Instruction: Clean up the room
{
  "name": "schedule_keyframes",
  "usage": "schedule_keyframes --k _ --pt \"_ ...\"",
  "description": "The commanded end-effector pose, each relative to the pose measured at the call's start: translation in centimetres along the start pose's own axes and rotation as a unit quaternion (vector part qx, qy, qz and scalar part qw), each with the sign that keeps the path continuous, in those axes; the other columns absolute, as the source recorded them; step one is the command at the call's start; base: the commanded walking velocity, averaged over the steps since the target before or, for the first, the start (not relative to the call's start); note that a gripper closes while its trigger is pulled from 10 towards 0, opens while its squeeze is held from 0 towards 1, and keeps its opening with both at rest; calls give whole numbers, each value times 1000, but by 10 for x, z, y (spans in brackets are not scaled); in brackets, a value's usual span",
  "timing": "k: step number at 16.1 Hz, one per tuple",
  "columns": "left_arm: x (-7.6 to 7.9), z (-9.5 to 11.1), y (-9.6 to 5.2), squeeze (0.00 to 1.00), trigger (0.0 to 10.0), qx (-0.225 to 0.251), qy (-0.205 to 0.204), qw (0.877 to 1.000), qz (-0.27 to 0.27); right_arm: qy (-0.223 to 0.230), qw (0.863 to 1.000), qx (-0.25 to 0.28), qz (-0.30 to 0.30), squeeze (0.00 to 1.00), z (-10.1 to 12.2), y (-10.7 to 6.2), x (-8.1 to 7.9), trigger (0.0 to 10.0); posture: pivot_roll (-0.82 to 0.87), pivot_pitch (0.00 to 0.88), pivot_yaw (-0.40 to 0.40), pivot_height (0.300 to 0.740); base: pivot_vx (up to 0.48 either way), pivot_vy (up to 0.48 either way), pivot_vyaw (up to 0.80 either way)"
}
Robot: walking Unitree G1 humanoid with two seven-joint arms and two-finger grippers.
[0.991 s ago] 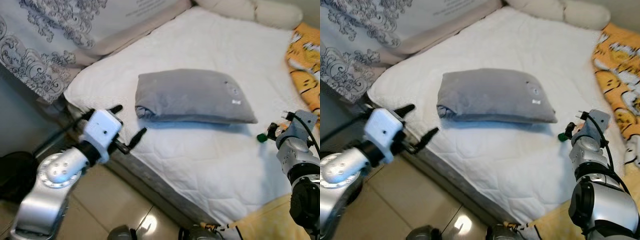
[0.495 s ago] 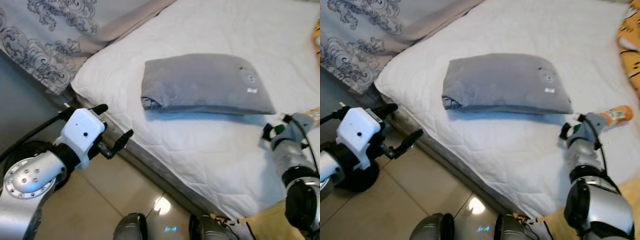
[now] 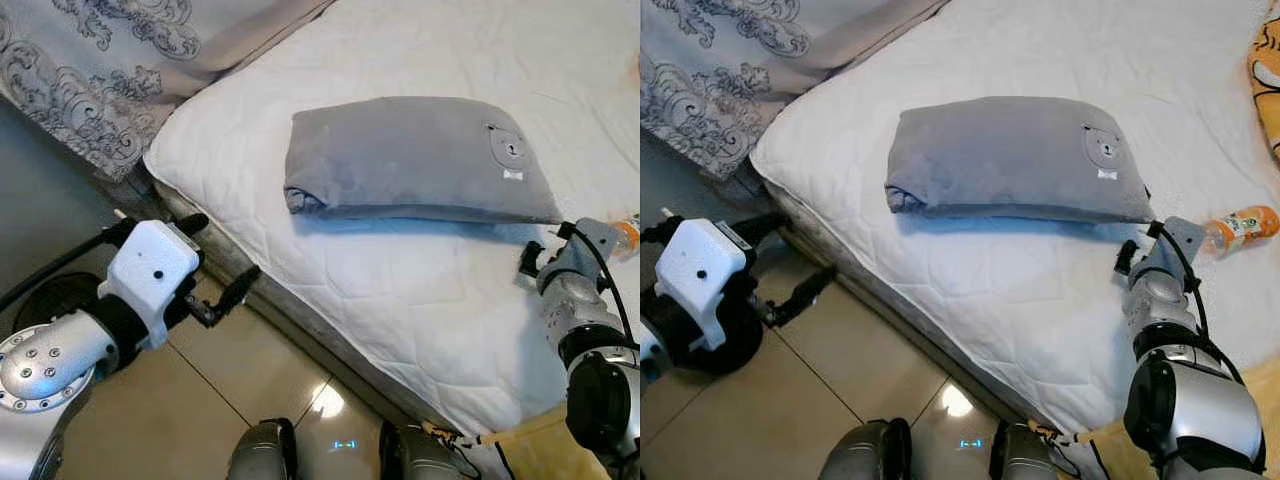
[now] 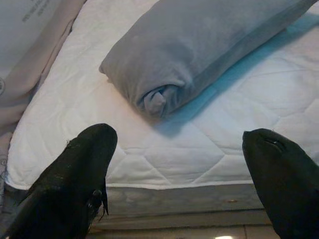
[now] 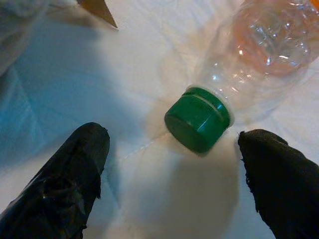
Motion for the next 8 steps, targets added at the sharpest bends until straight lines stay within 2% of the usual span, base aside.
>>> schedule_keyframes --k 1,3,5,6,8 --pt "0 3 -4 0 10000 0 6 1000 -1 3 1000 1 -21 0 -1 1 9 10000 250 242 71 740 0 0 0" --pt "0 4 -5 0 10000 1 6 1000 -3 7 999 1 -33 0 0 1 16 10000 252 238 68 740 0 0 0" --pt "1 4 -5 0 10000 3 6 1000 -6 17 999 -3 -51 0 1 2 27 667 253 234 67 740 0 0 0" --pt "1 5 -6 0 10000 3 5 1000 -7 23 998 -7 -59 0 1 2 31 0 253 232 67 740 0 0 0" --pt "2 5 -6 0 10000 4 4 1000 -10 32 997 -12 -65 0 -1 3 36 0 253 231 67 740 0 0 0"
Point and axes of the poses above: a point about 5 cm out from each wrist's last joint towards the gripper, its own y axis pointing out of the wrist towards the gripper, its own z axis along the axis of the wrist's last joint, x = y × z, the point moved 3 cm from there along y, pointing out of the wrist towards the gripper, and after that the axes turned 1 degree about y, right-handed, at the moved point
